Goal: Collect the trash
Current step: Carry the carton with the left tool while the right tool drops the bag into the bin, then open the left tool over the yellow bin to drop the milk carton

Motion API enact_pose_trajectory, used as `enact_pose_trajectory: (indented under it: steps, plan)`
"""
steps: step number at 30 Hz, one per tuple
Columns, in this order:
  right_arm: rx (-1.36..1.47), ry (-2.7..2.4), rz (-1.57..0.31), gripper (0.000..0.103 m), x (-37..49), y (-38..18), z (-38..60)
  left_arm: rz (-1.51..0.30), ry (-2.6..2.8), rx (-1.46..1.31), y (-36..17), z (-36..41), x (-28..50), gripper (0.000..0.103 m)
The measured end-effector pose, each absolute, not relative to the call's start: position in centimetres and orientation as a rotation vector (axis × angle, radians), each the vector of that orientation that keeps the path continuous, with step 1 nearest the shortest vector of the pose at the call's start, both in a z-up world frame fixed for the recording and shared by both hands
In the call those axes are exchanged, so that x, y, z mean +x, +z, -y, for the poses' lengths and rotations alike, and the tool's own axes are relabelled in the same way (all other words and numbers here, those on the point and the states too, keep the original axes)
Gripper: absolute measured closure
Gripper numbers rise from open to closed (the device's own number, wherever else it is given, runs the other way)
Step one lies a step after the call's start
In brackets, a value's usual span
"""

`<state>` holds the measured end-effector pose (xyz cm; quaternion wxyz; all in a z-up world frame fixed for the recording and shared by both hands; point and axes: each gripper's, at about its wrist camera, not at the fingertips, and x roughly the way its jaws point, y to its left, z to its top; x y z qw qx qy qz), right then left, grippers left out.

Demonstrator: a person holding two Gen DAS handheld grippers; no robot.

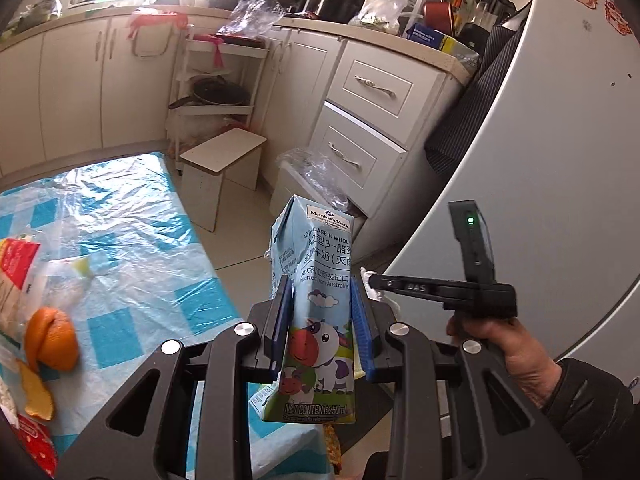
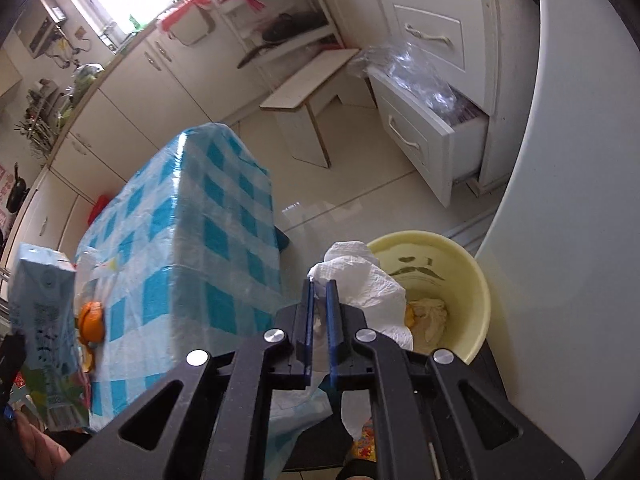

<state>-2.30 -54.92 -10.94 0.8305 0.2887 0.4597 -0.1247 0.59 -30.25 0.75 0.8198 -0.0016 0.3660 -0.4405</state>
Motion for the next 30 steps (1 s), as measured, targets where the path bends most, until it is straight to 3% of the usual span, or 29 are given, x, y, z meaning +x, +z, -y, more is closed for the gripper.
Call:
enact_pose_trajectory:
  steps: [6,8,10,14,23,28,30]
  plan:
    - [0.668,-0.282,-1.082,0.091,-1.0,-15.1,57.4,-0.838,-0.962,-0.002,-2.0,35.0,0.4,0.076]
    - [0.691,-0.301,-1.093,0.065,-0.9,-15.8,58.3,-0.862,-0.961,0.000,-3.1,36.4,0.3,0.076]
    - [0.705,-0.319,-1.080,0.065,-1.0,-15.5,59.0,-0.886,-0.961,0.002,-4.3,37.8,0.3,0.076]
    - [0.742,-0.350,-0.954,0.063,-2.3,-12.4,60.6,-0.933,-0.962,0.015,-6.7,40.3,-0.2,0.076]
    - [0.565,-0.462,-0.578,0.047,-7.6,-2.0,60.1,-1.009,-0.904,0.112,-12.7,47.9,-0.9,0.075]
    - [0.510,-0.478,-0.561,0.047,-7.1,-1.3,59.7,-1.033,-0.864,0.194,-14.0,50.4,-1.1,0.059]
    - [0.486,-0.471,-0.560,0.047,-6.7,-1.0,59.3,-0.996,-0.858,0.207,-13.2,50.0,-1.5,0.045]
